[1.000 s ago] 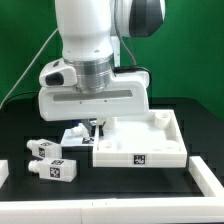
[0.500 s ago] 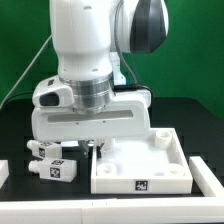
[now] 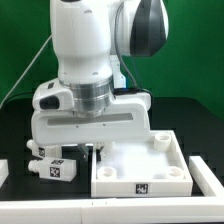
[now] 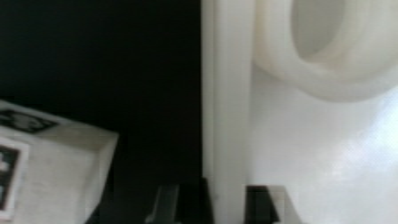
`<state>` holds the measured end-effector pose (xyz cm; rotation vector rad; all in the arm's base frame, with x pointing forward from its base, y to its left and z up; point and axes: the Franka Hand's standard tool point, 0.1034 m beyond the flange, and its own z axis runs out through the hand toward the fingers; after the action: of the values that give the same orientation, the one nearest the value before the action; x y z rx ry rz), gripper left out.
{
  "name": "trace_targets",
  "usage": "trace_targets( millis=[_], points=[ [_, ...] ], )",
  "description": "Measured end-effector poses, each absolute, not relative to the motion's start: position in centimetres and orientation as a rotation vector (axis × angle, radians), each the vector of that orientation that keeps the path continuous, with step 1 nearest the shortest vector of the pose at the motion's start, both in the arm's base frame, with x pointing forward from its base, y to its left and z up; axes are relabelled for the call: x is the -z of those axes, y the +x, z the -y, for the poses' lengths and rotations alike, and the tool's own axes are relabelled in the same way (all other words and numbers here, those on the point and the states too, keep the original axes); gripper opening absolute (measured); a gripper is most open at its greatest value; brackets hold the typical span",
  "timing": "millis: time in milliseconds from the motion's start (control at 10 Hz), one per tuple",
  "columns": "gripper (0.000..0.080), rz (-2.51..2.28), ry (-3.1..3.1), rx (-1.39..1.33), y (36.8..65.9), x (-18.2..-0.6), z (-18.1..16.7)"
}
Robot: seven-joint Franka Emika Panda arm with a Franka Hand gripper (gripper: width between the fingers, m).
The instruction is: Assemble one leg
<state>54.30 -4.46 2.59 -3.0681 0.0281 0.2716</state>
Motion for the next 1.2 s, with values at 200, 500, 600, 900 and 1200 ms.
trace_targets(
  millis=[200, 500, 600, 900, 1200],
  points=[
    [0.0051, 0.020, -3.072, -0.223, 57.1, -2.2, 4.5],
    [0.0051, 0.031, -3.057, -0.230, 57.6, -1.2, 3.0],
    [0.0051, -0.004, -3.041, -0.229, 57.6, -1.0, 2.1],
    [0.0127, -0.033, -3.051, -0.216, 57.7, -0.9, 2.1],
    [0.0444, -0.033, -3.051, -0.216, 57.7, -0.9, 2.1]
  ],
)
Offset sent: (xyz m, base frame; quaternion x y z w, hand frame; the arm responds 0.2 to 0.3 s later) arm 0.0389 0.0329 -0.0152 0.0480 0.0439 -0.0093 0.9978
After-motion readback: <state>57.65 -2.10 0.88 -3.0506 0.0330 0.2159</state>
